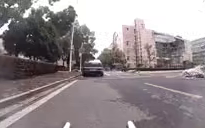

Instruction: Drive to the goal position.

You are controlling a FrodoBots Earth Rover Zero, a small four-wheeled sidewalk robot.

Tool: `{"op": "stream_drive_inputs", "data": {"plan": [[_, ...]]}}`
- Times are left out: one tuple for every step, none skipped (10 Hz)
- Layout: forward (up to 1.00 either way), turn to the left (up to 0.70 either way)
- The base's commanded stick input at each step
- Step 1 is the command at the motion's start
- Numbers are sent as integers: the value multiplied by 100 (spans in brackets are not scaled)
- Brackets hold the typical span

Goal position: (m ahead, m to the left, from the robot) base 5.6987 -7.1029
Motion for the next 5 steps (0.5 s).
{"op": "stream_drive_inputs", "data": {"plan": [[45,-27],[45,-27],[45,-27],[45,-27],[45,-15]]}}
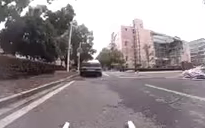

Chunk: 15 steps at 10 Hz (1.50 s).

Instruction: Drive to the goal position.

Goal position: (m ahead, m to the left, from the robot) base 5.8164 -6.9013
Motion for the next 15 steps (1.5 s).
{"op": "stream_drive_inputs", "data": {"plan": [[45,0],[45,0],[45,0],[45,0],[45,0],[45,0],[45,0],[45,-1],[45,-10],[45,-27],[45,-27],[45,-27],[45,0],[45,0],[45,0]]}}
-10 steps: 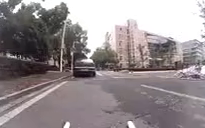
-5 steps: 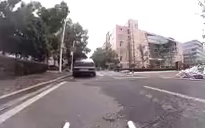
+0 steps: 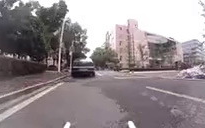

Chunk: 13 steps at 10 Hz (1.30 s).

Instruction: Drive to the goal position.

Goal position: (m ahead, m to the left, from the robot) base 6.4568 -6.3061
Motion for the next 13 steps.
{"op": "stream_drive_inputs", "data": {"plan": [[45,0],[45,0],[45,0],[45,-13],[45,-27],[45,-27],[45,-19],[45,0],[45,0],[45,0],[45,0],[45,0],[45,0]]}}
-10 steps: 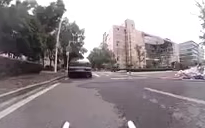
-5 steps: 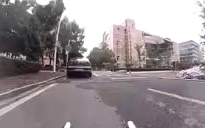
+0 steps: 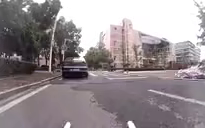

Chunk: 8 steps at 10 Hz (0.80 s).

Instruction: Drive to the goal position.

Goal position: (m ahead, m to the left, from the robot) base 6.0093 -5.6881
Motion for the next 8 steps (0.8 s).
{"op": "stream_drive_inputs", "data": {"plan": [[45,0],[45,0],[45,0],[45,0],[45,0],[45,0],[45,0],[45,0]]}}
